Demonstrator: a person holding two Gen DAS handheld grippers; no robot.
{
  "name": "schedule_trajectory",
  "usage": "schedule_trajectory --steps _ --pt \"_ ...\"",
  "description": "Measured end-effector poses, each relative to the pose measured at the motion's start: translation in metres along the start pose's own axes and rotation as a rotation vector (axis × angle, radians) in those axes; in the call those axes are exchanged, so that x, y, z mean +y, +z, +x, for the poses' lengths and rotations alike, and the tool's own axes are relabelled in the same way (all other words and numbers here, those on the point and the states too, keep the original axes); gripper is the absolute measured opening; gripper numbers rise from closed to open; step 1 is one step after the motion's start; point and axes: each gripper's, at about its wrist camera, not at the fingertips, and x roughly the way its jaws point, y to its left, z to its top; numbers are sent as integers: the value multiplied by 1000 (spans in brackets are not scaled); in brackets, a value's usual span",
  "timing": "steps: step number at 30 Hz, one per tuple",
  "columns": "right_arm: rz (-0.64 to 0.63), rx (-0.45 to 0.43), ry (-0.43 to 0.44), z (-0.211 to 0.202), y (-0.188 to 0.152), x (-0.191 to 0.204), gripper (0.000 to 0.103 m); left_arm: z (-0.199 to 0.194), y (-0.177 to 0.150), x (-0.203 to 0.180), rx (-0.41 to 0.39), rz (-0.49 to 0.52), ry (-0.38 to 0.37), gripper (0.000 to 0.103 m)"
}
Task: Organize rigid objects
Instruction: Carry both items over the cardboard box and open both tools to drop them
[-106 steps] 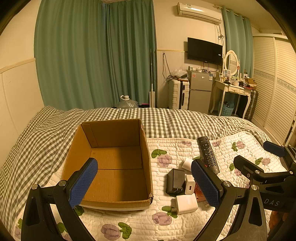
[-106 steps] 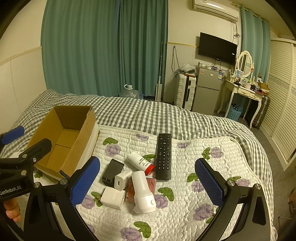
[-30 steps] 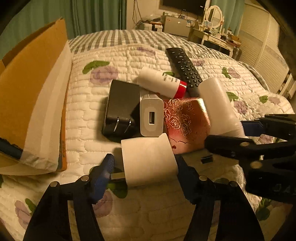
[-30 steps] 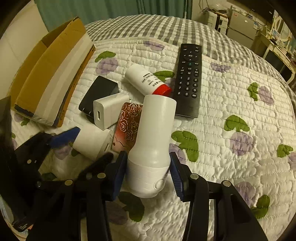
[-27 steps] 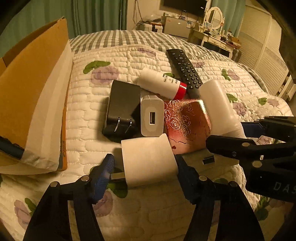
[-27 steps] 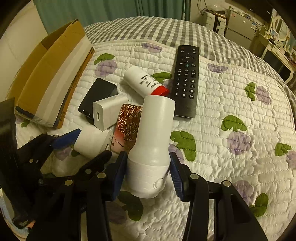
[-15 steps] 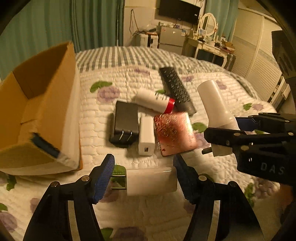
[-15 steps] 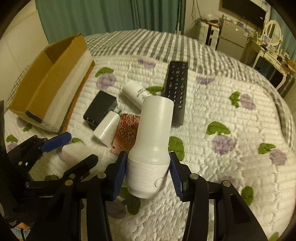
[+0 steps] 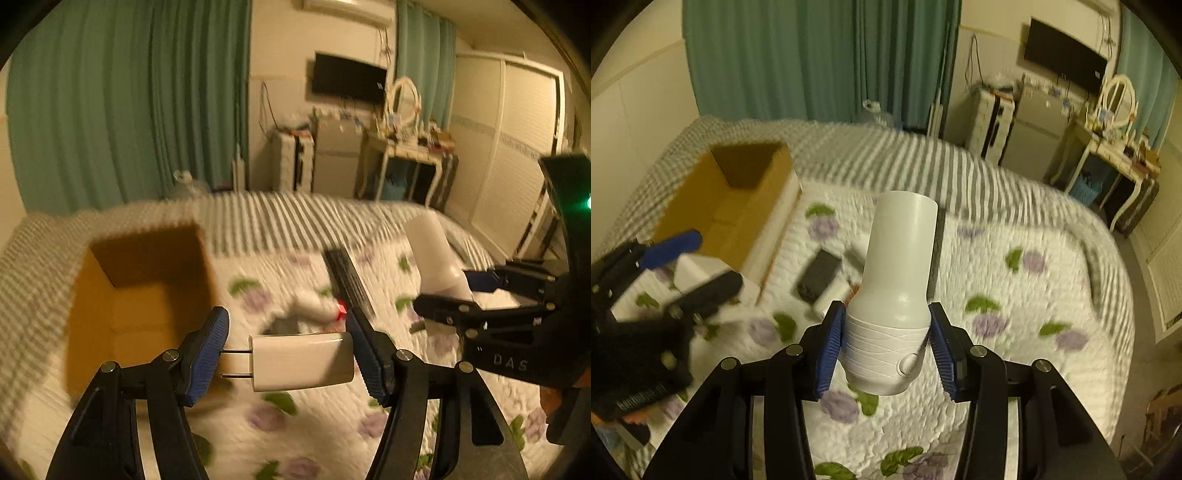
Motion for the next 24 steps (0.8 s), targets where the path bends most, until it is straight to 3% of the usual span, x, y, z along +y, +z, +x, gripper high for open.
schedule_trajectory --steps 5,9,16,24 --pt "-63 -86 40 -29 47 38 45 -29 38 45 -91 -7 87 66" --pt "-107 -126 105 -29 79 76 45 -32 49 81 -105 -2 159 66" --pt "-176 -85 178 25 113 136 45 7 33 134 -34 -31 222 66" --pt "-214 28 211 105 105 165 45 53 4 161 43 -49 236 66"
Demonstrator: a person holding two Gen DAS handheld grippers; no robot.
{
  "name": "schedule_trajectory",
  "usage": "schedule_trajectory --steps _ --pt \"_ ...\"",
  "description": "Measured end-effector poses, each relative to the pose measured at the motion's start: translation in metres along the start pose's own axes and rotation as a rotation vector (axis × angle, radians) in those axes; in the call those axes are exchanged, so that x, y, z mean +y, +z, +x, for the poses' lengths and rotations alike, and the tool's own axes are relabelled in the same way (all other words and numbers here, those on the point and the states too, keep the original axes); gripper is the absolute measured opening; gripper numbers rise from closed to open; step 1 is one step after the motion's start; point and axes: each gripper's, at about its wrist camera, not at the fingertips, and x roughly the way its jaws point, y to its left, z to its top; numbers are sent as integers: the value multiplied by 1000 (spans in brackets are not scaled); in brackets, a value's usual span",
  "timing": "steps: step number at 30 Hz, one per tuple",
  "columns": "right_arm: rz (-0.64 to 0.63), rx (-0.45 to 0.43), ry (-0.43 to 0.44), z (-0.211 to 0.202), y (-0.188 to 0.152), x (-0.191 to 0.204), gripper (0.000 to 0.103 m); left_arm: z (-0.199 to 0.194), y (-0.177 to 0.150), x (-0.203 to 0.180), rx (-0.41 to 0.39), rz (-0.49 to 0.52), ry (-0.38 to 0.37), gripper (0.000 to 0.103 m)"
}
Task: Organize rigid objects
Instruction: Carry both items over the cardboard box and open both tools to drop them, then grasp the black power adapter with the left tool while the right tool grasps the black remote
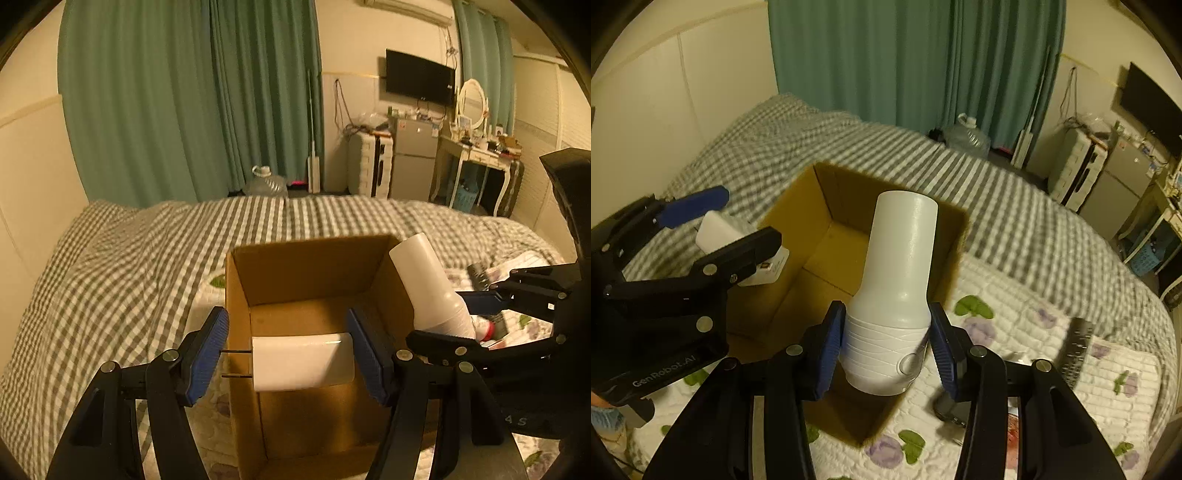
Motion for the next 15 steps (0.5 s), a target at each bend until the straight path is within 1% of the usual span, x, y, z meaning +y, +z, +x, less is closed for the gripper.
schedule_trajectory --steps 5,7,9,10,11,12,13,14,15 --pt "-1 36 17 29 -2 -5 45 21 -9 5 34 -1 3 67" --pt "-5 36 37 33 -4 -5 46 26 -11 8 46 -3 7 67" --pt "-13 34 30 33 -5 -3 46 28 -13 10 60 -9 8 67" --pt "-16 25 20 30 -5 -1 48 27 -13 11 61 -15 15 69" --pt "-17 15 14 26 -7 -3 56 23 -13 11 43 -21 38 69" --pt "-15 3 27 20 -7 -5 61 18 -12 10 20 -22 59 69" --pt "-14 -14 36 13 -8 -7 70 11 -10 8 0 -16 68 70" --pt "-16 -33 29 4 -9 -9 76 5 -7 4 -13 -2 66 71" --pt "-19 -48 18 -5 -11 -11 76 -1 -5 1 -19 11 68 71"
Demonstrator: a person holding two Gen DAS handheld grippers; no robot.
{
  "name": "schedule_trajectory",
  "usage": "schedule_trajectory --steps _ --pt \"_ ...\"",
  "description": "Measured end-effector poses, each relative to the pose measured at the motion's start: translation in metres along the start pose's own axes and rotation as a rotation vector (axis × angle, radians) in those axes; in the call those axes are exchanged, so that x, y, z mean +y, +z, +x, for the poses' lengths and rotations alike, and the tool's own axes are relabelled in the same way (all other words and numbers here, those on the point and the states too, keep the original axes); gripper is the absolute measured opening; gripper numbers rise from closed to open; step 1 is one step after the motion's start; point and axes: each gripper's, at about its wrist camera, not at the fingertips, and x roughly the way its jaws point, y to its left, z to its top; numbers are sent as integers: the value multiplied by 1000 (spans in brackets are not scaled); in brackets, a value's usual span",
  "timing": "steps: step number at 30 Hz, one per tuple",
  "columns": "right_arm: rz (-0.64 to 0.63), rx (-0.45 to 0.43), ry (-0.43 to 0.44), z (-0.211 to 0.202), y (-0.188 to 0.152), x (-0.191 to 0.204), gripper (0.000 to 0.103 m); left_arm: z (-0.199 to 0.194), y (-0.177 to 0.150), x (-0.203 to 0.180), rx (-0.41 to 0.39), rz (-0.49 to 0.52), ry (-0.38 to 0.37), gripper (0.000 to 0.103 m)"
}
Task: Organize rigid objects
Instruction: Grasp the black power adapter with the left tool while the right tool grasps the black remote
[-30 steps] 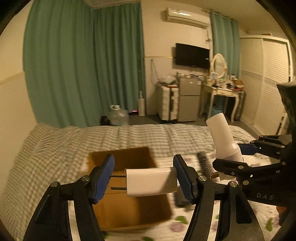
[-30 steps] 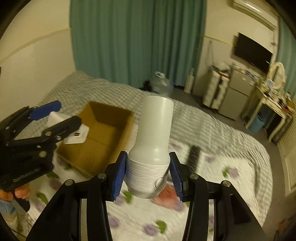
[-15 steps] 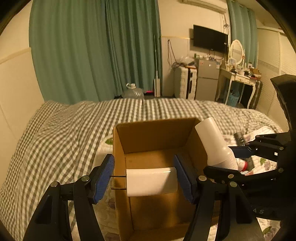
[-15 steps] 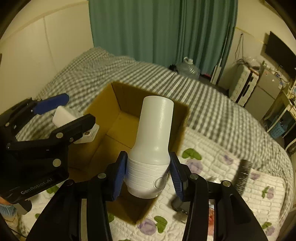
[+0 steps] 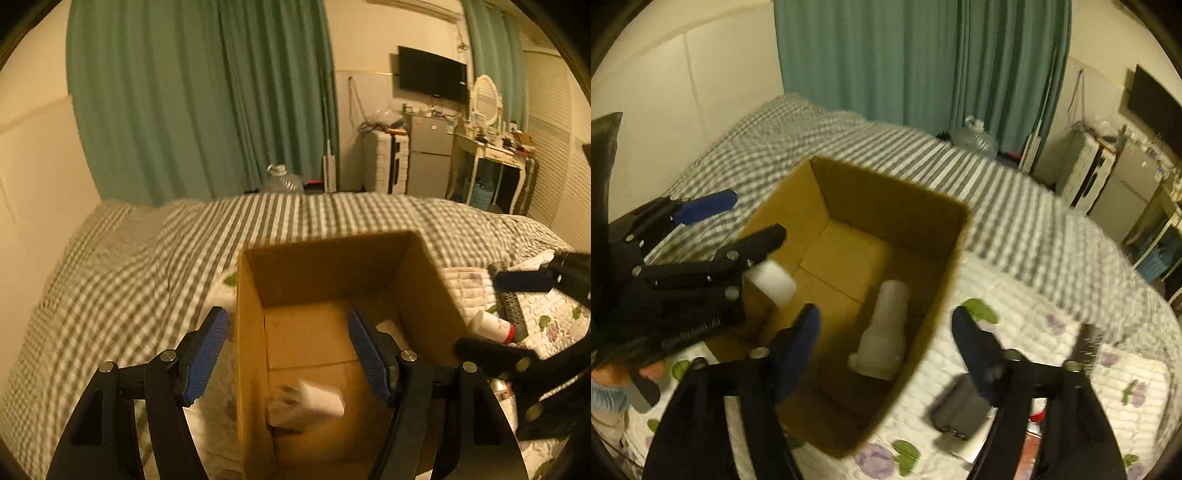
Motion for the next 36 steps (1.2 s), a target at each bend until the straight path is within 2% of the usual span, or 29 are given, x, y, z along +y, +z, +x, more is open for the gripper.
schedule_trajectory --steps 3,5,7,13,17,20,24,27,34,36 --pt "12 -53 -21 -36 -6 -16 79 -21 8 -16 -28 36 16 72" --pt "23 -77 -48 -53 -9 -27 89 -34 15 -28 -45 41 -1 73" --pt "46 -103 -101 -77 -17 -45 91 -47 19 -42 -61 40 -19 73" --pt "127 -125 -241 -122 -49 -98 95 -66 28 -94 -67 19 -87 74" --pt "164 -104 -311 -131 -75 -126 95 -60 25 -139 -24 10 -121 74" --pt "196 -81 -344 -130 -97 -148 95 -48 17 -172 18 21 -148 74" --pt "247 -48 -351 -118 -122 -177 95 -23 -1 -209 73 59 -134 74" --pt "258 -25 -339 -102 -127 -190 95 -2 -15 -226 121 68 -110 74" --pt "255 84 -319 -30 -119 -212 95 49 -34 -233 191 93 -34 74" --pt "257 96 -309 -15 -118 -216 91 59 -40 -232 213 102 -11 74"
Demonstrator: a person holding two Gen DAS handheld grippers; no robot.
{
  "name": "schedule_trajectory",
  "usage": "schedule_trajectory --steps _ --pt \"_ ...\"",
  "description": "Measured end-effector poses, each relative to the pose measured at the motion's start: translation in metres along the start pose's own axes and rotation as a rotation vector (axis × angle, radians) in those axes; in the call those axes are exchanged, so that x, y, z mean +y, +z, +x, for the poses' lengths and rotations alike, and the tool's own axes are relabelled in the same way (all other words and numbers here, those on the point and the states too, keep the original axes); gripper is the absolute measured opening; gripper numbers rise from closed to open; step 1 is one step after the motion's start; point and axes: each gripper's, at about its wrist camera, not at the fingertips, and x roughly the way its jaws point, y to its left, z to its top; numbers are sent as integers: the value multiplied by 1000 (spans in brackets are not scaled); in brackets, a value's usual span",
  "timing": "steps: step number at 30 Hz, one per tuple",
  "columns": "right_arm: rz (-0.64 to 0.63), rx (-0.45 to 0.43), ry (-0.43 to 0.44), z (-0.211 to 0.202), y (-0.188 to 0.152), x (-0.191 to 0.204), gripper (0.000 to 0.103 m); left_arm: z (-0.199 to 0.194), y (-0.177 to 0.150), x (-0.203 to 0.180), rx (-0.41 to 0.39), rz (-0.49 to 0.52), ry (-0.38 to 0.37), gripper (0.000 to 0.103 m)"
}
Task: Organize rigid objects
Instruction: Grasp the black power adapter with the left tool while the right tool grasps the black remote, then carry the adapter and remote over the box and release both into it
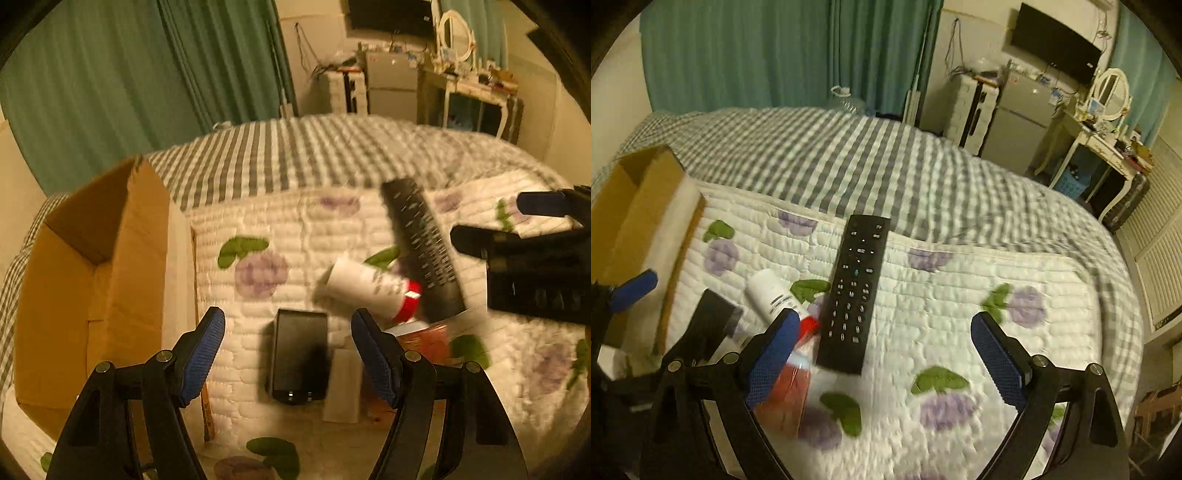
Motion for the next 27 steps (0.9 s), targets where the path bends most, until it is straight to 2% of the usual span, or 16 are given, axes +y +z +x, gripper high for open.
schedule_trajectory --steps 2,4,7,8,11,15,16,18,20,22,27 --pt "15 32 21 19 2 -1 79 7 -5 -3 8 26 14 74" --pt "35 62 46 34 2 -5 77 12 -10 -7 19 37 24 74" --pt "29 100 59 53 1 -5 66 23 -13 -6 42 21 17 74" --pt "30 116 87 61 1 -4 63 26 -12 -5 40 15 16 74" --pt "33 135 117 73 2 -2 59 32 -11 -5 49 19 12 74" --pt "-4 142 139 87 5 7 59 36 -11 0 64 21 -11 73" --pt "-7 144 143 88 5 8 57 37 -9 0 69 22 -19 70" --pt "-1 153 176 92 4 9 49 40 -9 2 76 25 -15 59" --pt "-2 159 209 91 2 10 35 42 -11 11 97 -7 -69 49" --pt "-12 158 211 88 3 13 34 39 -12 14 100 -20 -102 39" --pt "-7 153 199 80 -3 10 30 27 -15 11 92 4 -93 39"
